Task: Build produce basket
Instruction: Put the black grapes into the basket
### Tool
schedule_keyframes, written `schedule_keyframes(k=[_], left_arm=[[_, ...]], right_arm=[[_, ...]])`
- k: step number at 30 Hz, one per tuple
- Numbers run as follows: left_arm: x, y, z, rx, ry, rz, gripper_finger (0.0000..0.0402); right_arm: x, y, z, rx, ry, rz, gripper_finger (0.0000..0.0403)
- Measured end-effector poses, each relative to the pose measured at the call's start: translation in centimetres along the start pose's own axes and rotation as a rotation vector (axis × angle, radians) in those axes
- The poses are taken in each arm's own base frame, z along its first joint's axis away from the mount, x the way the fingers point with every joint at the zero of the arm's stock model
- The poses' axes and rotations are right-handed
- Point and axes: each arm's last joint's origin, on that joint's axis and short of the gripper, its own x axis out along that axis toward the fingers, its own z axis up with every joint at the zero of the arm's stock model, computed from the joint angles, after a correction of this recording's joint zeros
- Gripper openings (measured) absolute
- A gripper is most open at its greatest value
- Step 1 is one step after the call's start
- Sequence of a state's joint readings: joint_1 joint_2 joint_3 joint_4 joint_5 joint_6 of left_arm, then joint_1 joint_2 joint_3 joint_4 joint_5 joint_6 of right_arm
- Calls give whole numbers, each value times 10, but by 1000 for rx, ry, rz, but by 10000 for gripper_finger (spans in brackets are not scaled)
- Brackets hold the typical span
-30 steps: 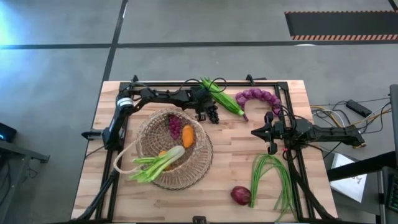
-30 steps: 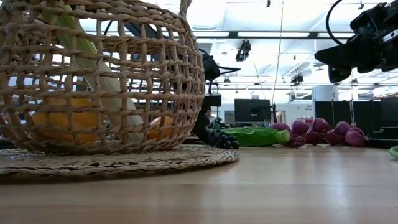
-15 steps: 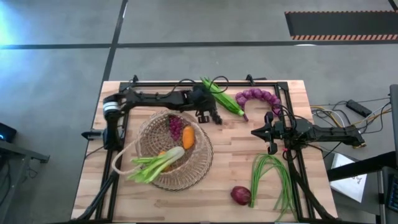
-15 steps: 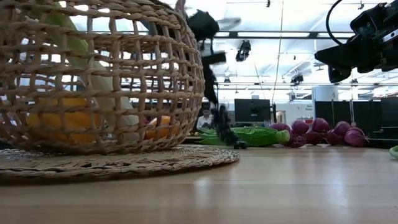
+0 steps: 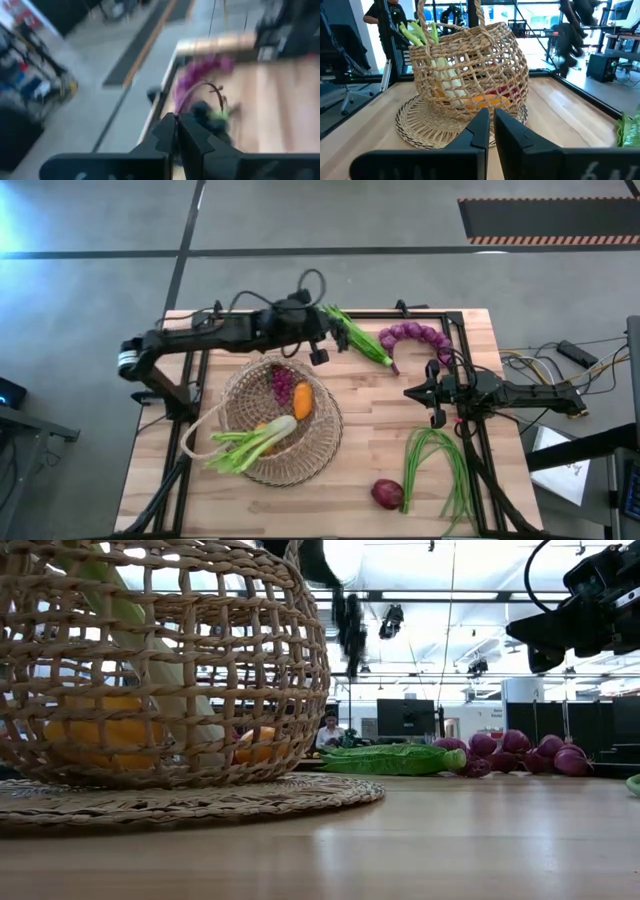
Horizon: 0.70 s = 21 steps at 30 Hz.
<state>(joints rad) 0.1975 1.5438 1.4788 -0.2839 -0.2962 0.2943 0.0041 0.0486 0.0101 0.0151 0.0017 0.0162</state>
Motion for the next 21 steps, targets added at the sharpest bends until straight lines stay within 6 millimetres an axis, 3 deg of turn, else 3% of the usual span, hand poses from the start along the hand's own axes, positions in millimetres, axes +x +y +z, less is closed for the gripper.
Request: schedule_keyframes(k=[5, 12, 17, 21], left_arm=[[-49, 0, 29, -35, -186, -18, 0], [-107, -19, 52, -46, -348, -133, 0], [-130, -34, 55, -94, -358, -226, 0], [-136, -45, 41, -64, -200, -197, 0]], right_arm=[[0, 0, 0, 0, 0, 1, 18], [0, 0, 0, 2, 0, 0, 18], [0, 0, 0, 2, 0, 0, 18], [0, 0, 0, 2, 0, 0, 18]])
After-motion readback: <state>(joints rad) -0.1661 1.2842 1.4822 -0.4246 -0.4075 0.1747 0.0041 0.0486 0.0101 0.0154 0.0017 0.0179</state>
